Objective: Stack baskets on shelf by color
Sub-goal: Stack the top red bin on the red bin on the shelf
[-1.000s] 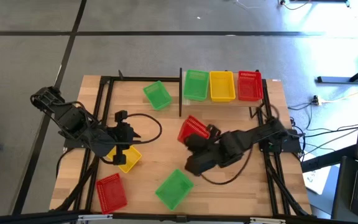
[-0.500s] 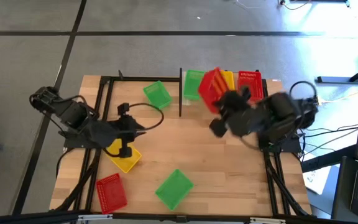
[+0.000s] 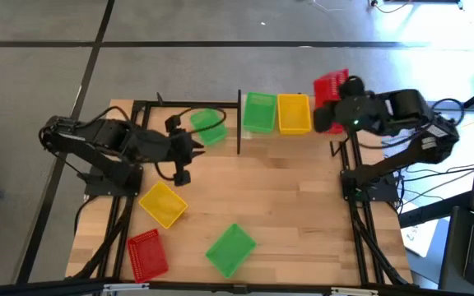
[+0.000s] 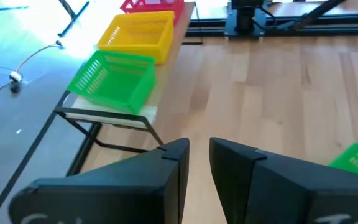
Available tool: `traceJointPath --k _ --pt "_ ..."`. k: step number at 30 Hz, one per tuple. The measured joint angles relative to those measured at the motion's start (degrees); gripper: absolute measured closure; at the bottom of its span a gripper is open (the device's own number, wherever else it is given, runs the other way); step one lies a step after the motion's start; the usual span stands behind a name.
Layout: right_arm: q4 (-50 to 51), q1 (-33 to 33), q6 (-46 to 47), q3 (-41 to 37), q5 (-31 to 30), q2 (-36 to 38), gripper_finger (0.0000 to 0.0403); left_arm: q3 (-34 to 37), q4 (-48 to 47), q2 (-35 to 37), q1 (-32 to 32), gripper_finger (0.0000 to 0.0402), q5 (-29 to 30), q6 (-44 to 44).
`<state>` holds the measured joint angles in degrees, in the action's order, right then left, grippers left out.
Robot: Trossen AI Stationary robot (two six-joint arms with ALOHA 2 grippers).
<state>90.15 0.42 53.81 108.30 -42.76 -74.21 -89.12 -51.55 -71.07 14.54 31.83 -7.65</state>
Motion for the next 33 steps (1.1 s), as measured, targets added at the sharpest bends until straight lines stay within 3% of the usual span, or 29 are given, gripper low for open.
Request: traceJointPath --k 5,18,33 --pt "-0.1 -6.4 6.0 -5.6 1.6 4.5 0.0403 0.0 2.4 0.0 -4.5 0.0347 -3.0 3.2" --pt "-0.2 -20.8 5.7 -15.0 7.9 4.5 0.0403 0.0 14.7 -0.6 -13.5 0.0347 -10.8 12.8" --pt "-4.4 -25.9 2.8 -18.8 12.5 4.4 0.0403 0.0 14.7 -0.6 -15.8 0.0347 -13.4 12.9"
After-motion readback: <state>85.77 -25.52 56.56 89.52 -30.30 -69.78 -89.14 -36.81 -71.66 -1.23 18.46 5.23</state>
